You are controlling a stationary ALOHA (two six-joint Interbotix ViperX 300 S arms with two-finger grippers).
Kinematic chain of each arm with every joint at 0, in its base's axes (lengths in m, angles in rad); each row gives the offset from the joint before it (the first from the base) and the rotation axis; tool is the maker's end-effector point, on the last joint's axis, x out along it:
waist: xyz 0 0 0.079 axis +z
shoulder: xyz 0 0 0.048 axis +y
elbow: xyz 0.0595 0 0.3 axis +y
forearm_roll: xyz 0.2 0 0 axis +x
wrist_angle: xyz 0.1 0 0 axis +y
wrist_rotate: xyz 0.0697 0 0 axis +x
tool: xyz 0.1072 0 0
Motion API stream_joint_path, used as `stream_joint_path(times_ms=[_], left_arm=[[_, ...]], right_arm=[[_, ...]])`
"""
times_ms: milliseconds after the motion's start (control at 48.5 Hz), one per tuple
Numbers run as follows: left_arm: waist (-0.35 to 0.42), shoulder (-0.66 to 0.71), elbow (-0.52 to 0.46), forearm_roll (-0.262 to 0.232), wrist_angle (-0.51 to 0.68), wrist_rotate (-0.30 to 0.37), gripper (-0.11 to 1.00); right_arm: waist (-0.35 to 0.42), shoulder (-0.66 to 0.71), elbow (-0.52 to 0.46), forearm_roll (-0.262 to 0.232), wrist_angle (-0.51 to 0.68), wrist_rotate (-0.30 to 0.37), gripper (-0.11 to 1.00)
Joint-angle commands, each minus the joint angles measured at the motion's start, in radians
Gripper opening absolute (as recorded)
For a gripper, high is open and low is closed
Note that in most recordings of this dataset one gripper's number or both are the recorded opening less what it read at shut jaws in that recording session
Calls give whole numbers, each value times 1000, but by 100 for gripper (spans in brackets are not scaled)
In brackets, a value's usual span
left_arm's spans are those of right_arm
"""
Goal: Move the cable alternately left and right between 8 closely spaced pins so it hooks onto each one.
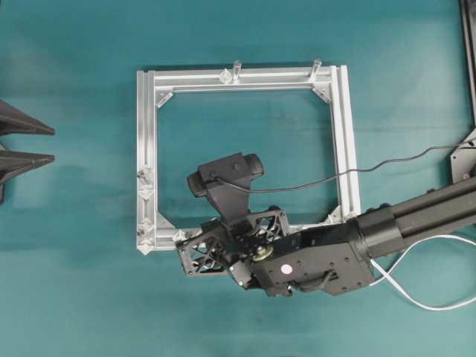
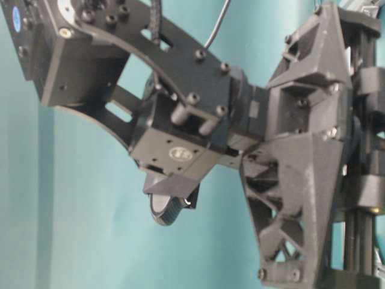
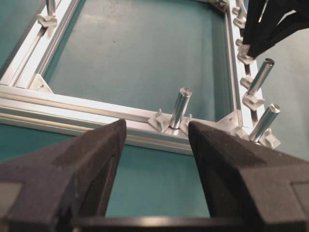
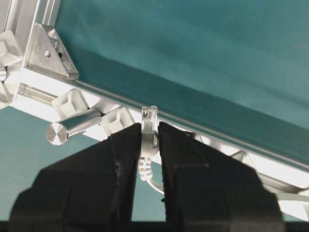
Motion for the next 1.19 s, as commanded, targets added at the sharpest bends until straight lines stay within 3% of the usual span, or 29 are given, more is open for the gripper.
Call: stream_joint_path(times_ms=[0,783,1174], left_arm=[[-5,8,-12,3,-6,-5,61],[-5,8,-11,3,-6,-6,60],[-5,8,-12,2,-6,-6,60]], right_arm=[[-9,-21,-6,-3,2,-2,17],[-118,-21,-8,-3,-23,-158,17],[-144,-20,-20,-12,-81,-164,17]])
